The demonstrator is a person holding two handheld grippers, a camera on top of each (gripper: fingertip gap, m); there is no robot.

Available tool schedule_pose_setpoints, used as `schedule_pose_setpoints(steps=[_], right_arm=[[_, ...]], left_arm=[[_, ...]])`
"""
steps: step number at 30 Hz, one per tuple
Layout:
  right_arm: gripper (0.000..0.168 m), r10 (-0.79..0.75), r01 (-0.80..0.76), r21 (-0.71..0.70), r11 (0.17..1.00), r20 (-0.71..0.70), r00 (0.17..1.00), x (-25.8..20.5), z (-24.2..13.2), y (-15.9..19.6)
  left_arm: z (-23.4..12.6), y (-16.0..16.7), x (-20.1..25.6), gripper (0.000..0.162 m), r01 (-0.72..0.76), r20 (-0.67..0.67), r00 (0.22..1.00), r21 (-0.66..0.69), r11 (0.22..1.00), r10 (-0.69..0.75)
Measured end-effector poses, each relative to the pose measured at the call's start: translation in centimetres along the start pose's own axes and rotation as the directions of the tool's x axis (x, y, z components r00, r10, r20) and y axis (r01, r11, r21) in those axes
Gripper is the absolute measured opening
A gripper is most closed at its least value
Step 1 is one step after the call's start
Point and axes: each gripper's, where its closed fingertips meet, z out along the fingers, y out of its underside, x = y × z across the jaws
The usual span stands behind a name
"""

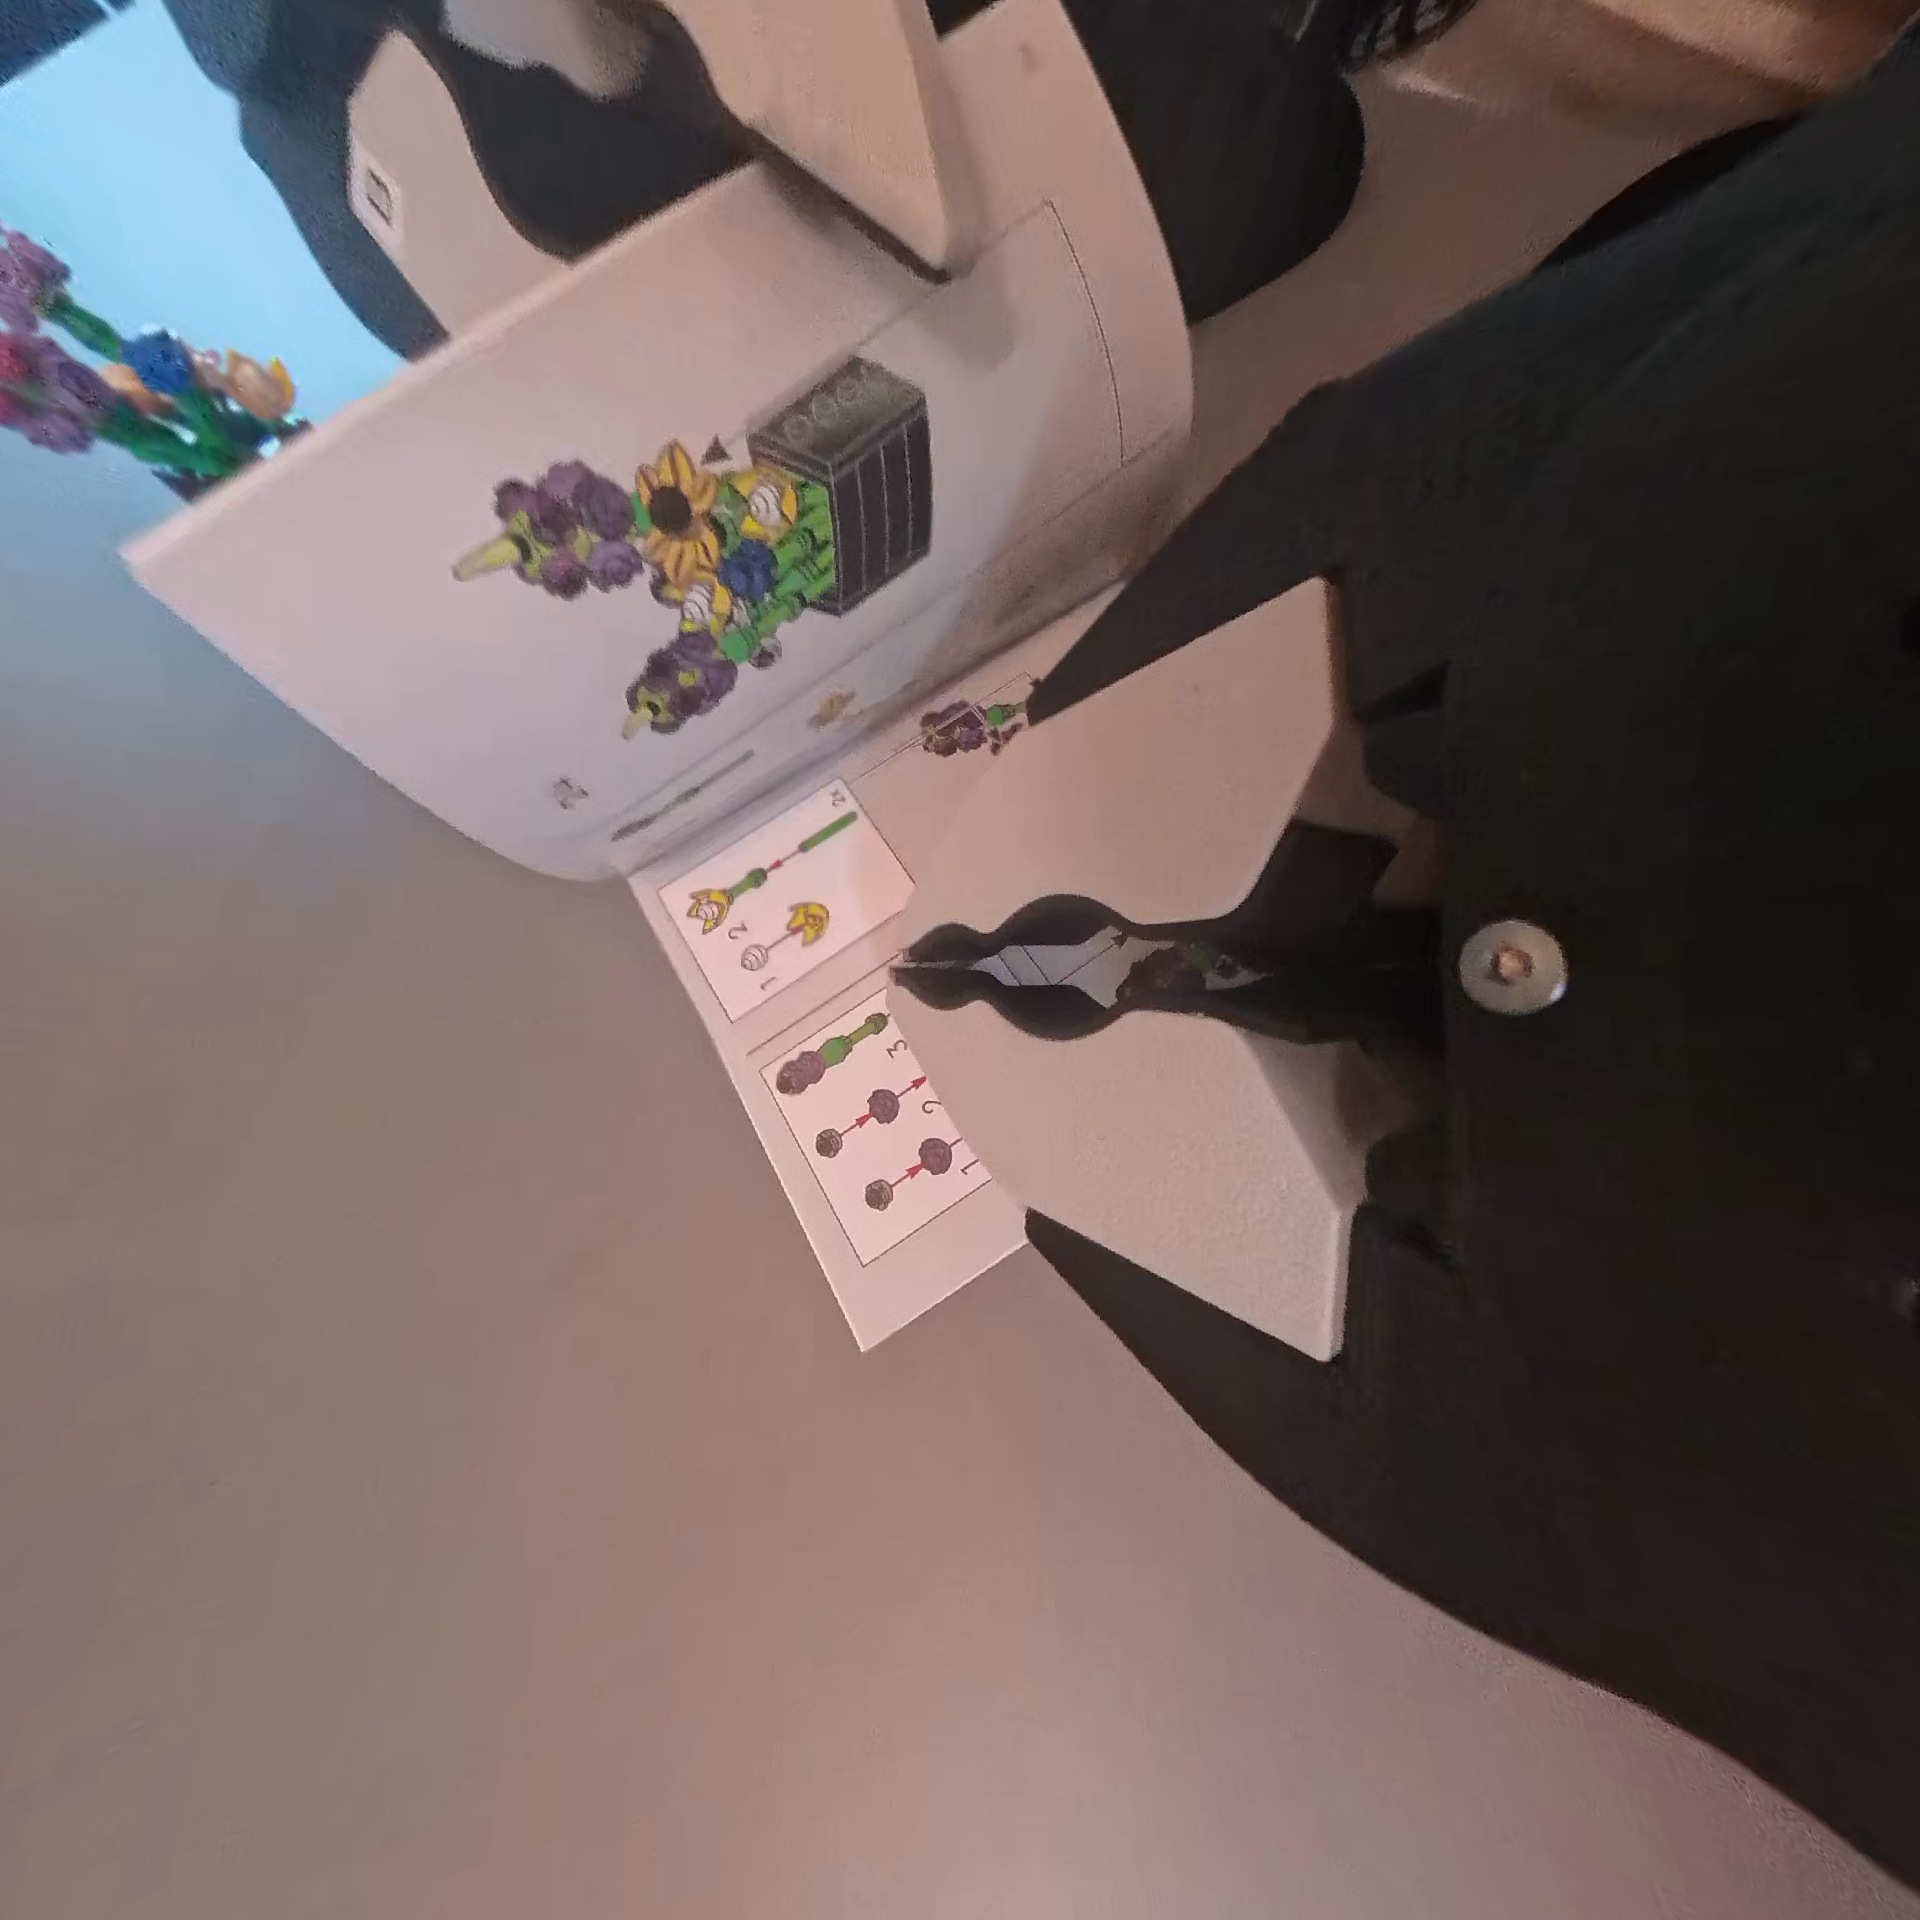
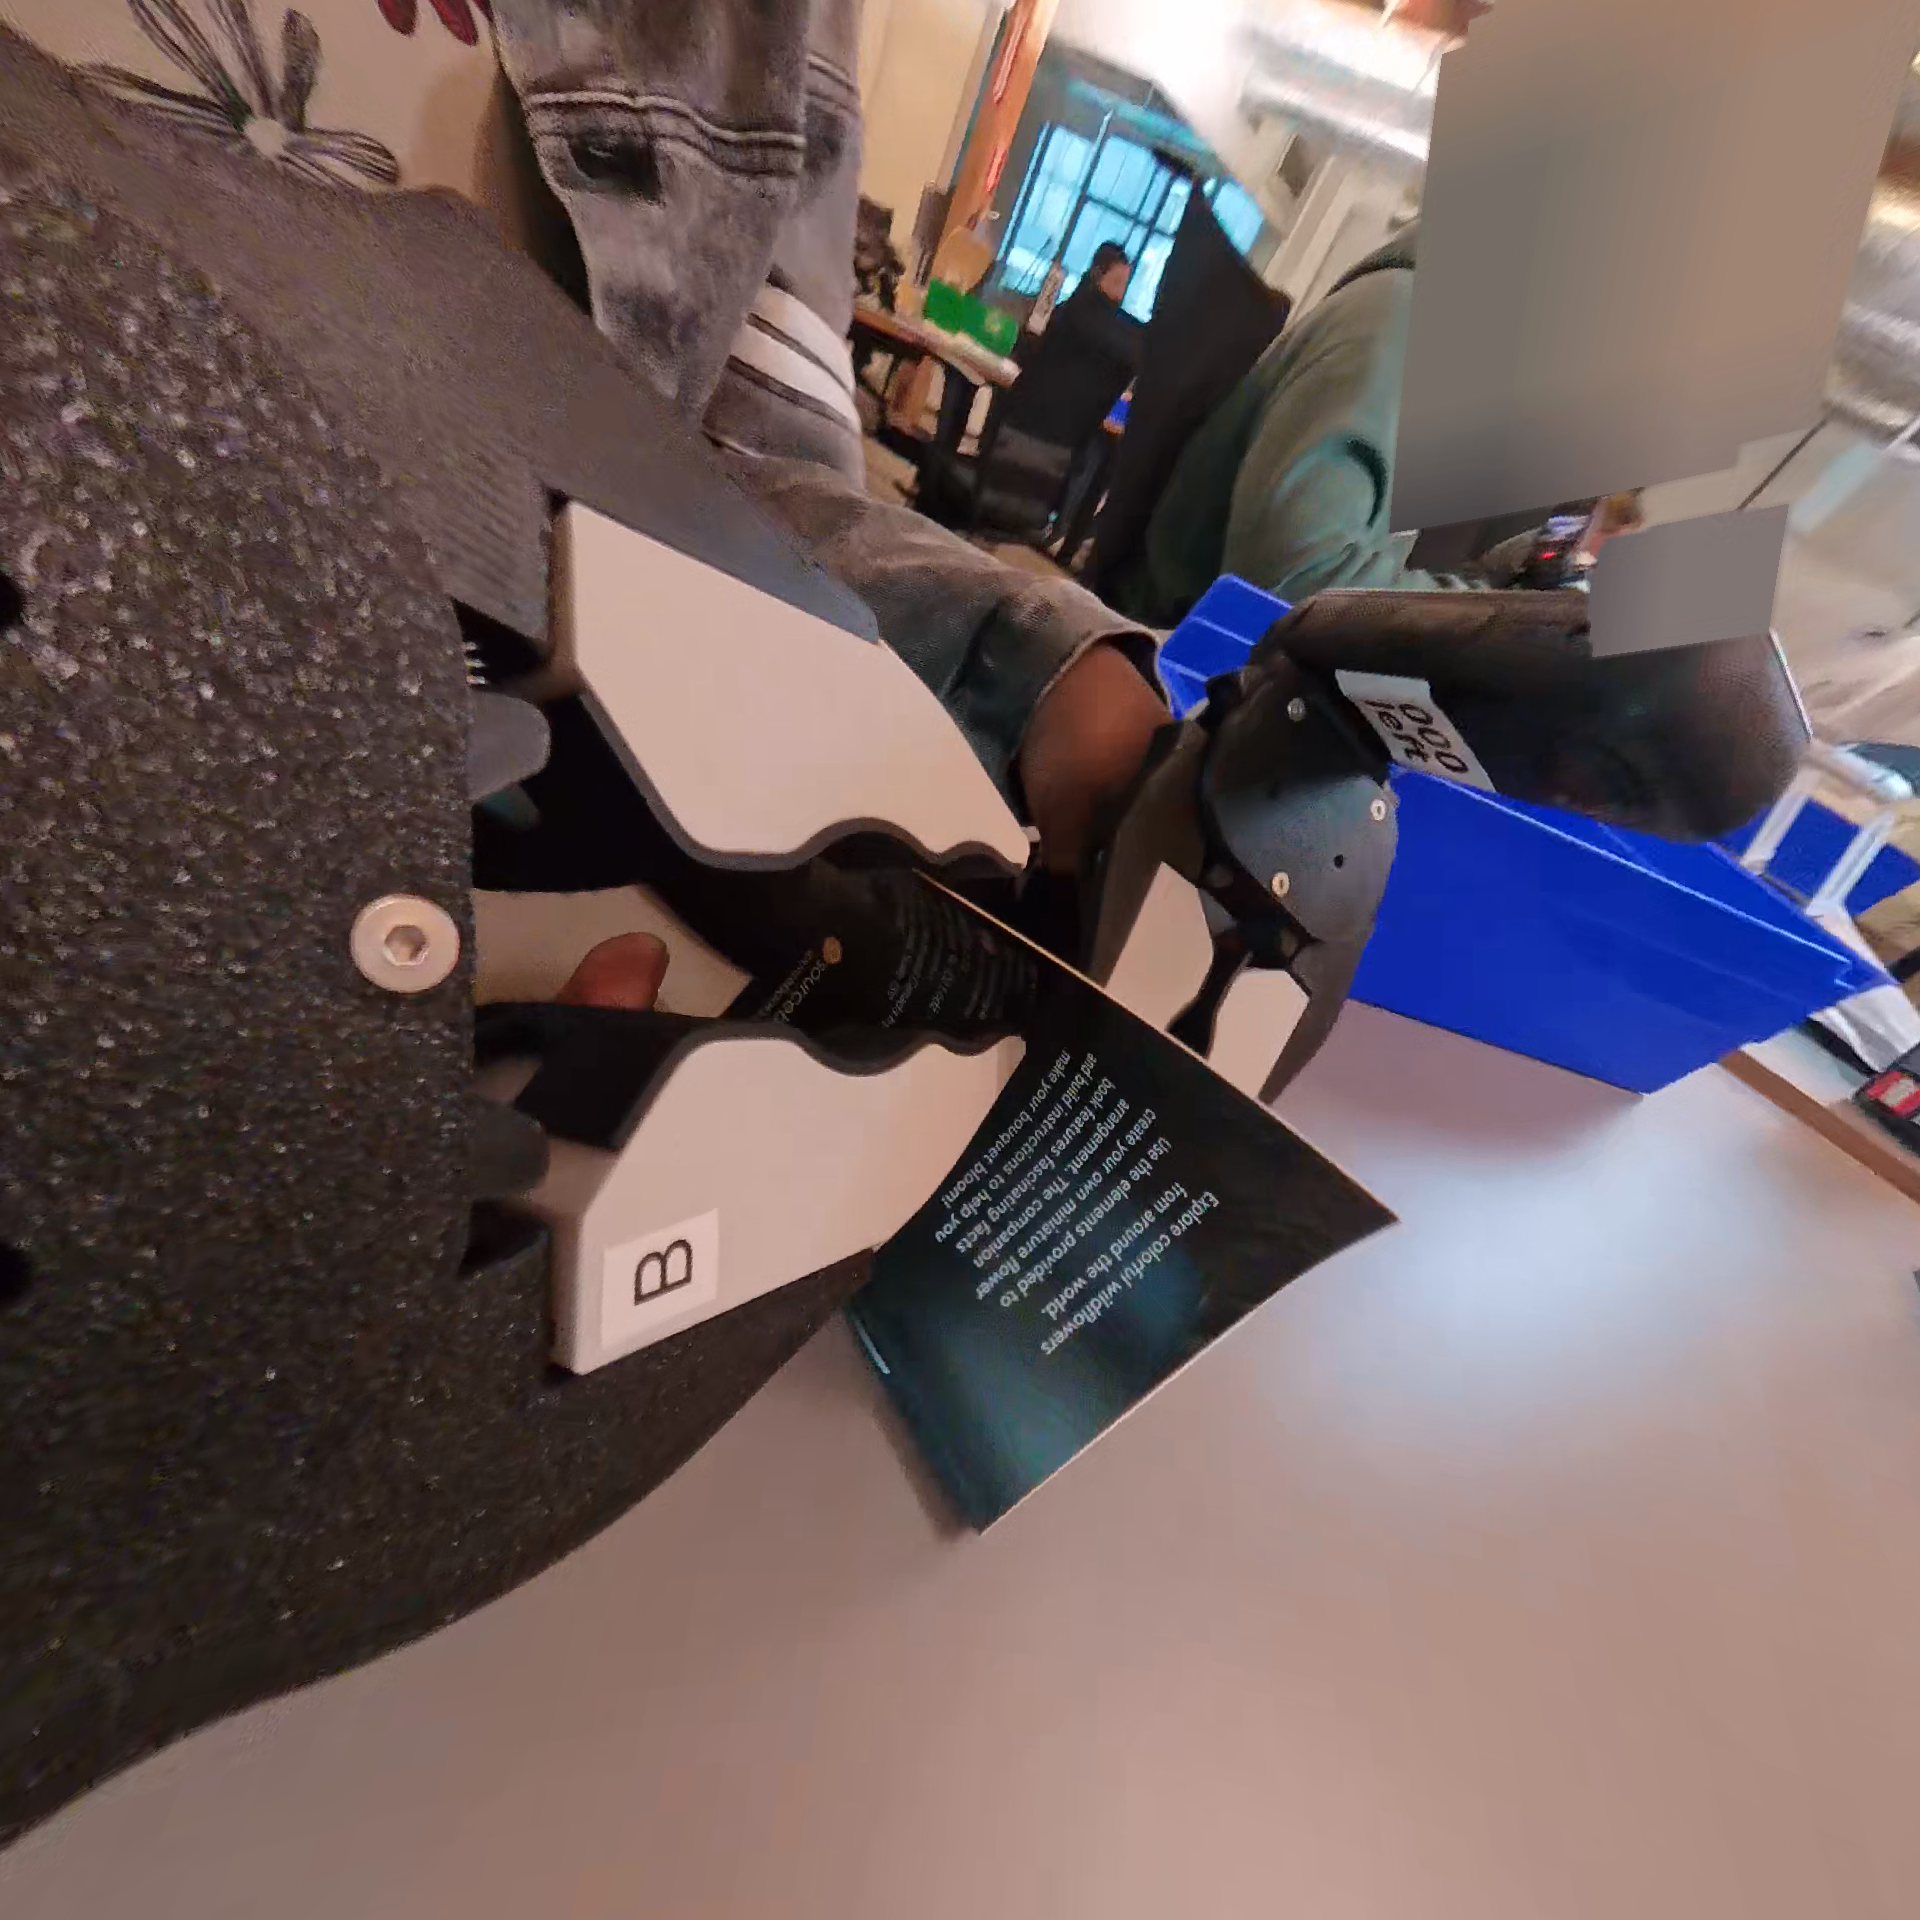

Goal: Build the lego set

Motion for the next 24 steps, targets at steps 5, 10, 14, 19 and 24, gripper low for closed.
schedule_pose_setpoints(steps=[5,10,14,19,24], right_arm=[[0.026,0.1,-0.104,0.038,0.994,0.093,0.991,0.3,0.8,-0.1],[0.039,0.111,-0.117,0.025,0.993,0.157,0.981,-0.4,1.3,-0.1],[0.027,0.13,-0.133,0.006,0.991,0.189,0.973,-0.5,1.6,0.0],[0.026,0.133,-0.138,0.009,0.99,0.198,0.971,-0.6,1.5,0.0],[0.026,0.16,-0.165,0.005,0.986,0.219,0.963,-0.6,1.5,-0.1]], left_arm=[[0.0,0.0,0.0,0.002,0.039,-0.045,0.998,0.012,0.999,-0.038],[0.0,0.0,0.0,0.001,0.031,-0.043,0.999,0.014,0.999,-0.03],[0.0,0.0,0.0,0.002,0.034,-0.049,0.998,0.016,0.999,-0.033],[0.0,0.0,0.0,0.002,0.025,-0.043,0.999,0.015,1.0,-0.024],[0.0,0.0,0.0,0.002,0.025,-0.043,0.999,0.016,1.0,-0.024]])
